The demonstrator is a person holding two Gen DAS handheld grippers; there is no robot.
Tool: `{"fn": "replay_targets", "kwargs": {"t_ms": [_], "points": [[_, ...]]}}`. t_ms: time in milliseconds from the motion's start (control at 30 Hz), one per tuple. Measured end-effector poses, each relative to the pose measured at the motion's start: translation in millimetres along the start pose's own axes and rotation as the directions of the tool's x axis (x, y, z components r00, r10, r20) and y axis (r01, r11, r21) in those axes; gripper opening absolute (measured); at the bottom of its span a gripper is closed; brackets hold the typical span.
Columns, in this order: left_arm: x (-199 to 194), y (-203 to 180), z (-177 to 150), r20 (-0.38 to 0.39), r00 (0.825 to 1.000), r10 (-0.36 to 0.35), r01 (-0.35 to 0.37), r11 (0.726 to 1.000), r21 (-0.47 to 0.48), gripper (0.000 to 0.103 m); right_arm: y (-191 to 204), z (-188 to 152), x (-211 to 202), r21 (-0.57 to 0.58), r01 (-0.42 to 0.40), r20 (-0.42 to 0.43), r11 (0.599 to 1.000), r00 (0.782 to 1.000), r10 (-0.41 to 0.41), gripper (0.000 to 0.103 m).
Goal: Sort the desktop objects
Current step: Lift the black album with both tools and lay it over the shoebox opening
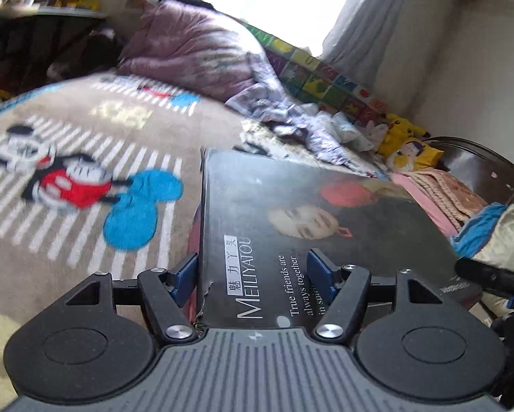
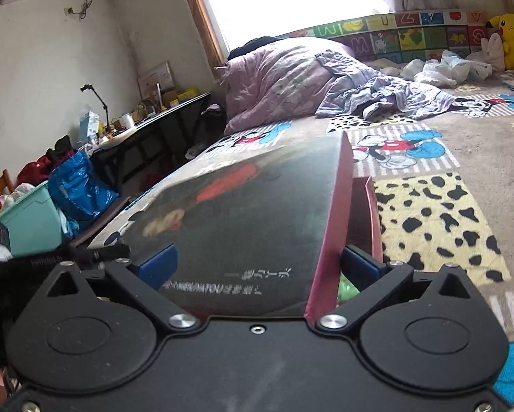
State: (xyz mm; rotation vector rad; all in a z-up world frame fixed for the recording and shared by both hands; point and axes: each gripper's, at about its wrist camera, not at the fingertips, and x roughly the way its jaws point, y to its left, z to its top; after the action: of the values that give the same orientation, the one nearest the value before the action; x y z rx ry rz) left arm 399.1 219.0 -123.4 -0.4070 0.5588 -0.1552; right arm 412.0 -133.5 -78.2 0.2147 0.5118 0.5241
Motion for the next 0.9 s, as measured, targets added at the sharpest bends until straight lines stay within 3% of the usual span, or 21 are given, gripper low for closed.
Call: {"fn": "replay_targets", "kwargs": {"t_ms": [133, 367, 600, 667, 733, 900], "points": [[2.5, -1.2, -1.6, 0.01, 1.0, 0.01, -0.01, 1.0, -0.012, 0.068, -1.3, 3.9, 5.7, -0.017, 0.004, 0.003, 1.0, 1.0, -0.004, 0.103], [11.5, -24.6, 0.8, 0.001, 0.998, 0.057, -0.057, 0.996, 0.066, 0.073, -4.8, 7.5, 2.3, -0.027, 0.029, 0.05, 0.999, 0.998, -0.027, 0.103], [6.5, -31.3, -4.5, 0.038, 0.995, 0.093, -0.096, 0.992, 0.08, 0.075, -37.0, -7.9, -6.9, 0.087, 0.045, 0.055, 0.995, 0.997, -0.05, 0.103], [7.6, -42.9, -6.7, 0.03, 0.997, 0.072, -0.076, 0.984, 0.159, 0.077, -42.3, -12.0, -8.9, 0.106, 0.049, 0.055, 0.993, 0.997, -0.055, 0.103], [8.2, -52.4, -7.7, 0.031, 0.995, 0.099, -0.104, 0.968, 0.23, 0.077, -42.4, -14.7, -10.2, 0.105, 0.052, 0.056, 0.993, 0.997, -0.058, 0.103], [3.2, -65.8, -9.8, 0.074, 0.986, 0.149, -0.164, 0.944, 0.285, 0.078, -33.1, -17.6, -16.1, 0.051, 0.057, 0.076, 0.997, 0.995, -0.061, 0.103]]}}
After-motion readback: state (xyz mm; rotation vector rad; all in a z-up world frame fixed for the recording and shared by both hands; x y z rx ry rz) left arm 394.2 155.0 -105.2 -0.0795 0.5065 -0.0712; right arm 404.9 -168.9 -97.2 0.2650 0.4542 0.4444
